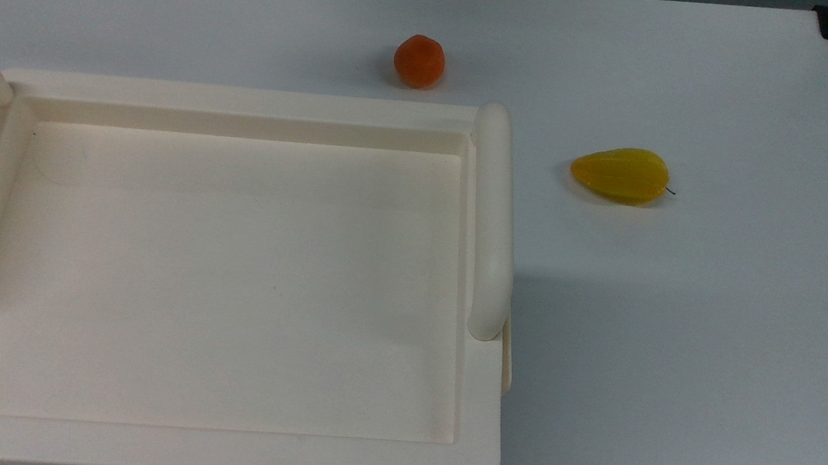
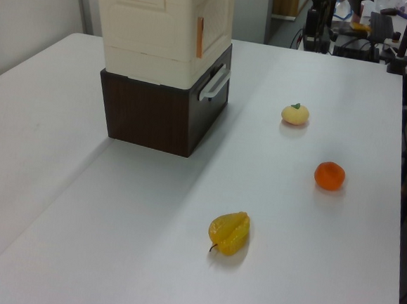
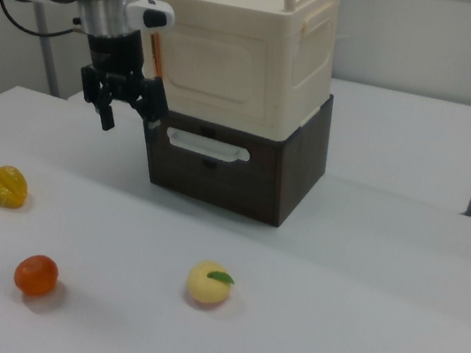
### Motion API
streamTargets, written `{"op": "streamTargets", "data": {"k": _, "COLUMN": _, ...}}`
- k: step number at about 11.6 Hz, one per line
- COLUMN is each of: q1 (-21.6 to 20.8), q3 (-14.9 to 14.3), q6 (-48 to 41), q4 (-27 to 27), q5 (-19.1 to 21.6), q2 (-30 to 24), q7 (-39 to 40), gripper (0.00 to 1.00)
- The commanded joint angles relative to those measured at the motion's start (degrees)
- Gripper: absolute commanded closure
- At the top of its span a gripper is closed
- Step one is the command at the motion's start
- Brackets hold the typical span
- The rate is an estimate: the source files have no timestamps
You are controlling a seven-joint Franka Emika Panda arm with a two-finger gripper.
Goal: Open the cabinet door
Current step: 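Move the gripper toward the cream cabinet's door handle edge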
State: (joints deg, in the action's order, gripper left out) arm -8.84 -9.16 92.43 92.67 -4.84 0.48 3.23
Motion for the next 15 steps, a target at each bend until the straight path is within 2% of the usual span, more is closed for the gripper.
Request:
{"op": "streamTargets", "data": {"k": 1, "q1": -0.1, "q3": -0.3, "q6": -0.6, "q4": 1.0, "q5": 0.1, "q2": -1.0, "q7": 0.5, "gripper": 0.00}}
{"op": "streamTargets", "data": {"k": 5, "q1": -0.7, "q3": -0.2, "q6": -0.1, "q4": 0.6, "q5": 0.5, "q2": -0.3, "q7": 0.5, "gripper": 0.00}}
{"op": "streamTargets", "data": {"k": 6, "q1": -0.7, "q3": -0.1, "q6": -0.1, "q4": -1.9, "q5": 1.5, "q2": 1.5, "q7": 0.5, "gripper": 0.00}}
{"op": "streamTargets", "data": {"k": 7, "q1": -0.6, "q3": -0.1, "q6": 0.0, "q4": -4.8, "q5": 4.4, "q2": 3.8, "q7": 0.4, "gripper": 0.00}}
{"op": "streamTargets", "data": {"k": 8, "q1": -0.6, "q3": -0.1, "q6": 2.5, "q4": -6.7, "q5": 7.6, "q2": 5.5, "q7": 0.4, "gripper": 0.00}}
{"op": "streamTargets", "data": {"k": 9, "q1": -0.7, "q3": 0.1, "q6": 6.1, "q4": -6.8, "q5": 9.0, "q2": 5.8, "q7": 0.5, "gripper": 0.00}}
{"op": "streamTargets", "data": {"k": 12, "q1": -2.8, "q3": 0.2, "q6": 15.7, "q4": -6.9, "q5": 8.8, "q2": 7.9, "q7": -0.6, "gripper": 0.00}}
{"op": "streamTargets", "data": {"k": 15, "q1": -5.7, "q3": 0.1, "q6": 25.6, "q4": -7.1, "q5": 7.7, "q2": 10.8, "q7": -5.5, "gripper": 0.00}}
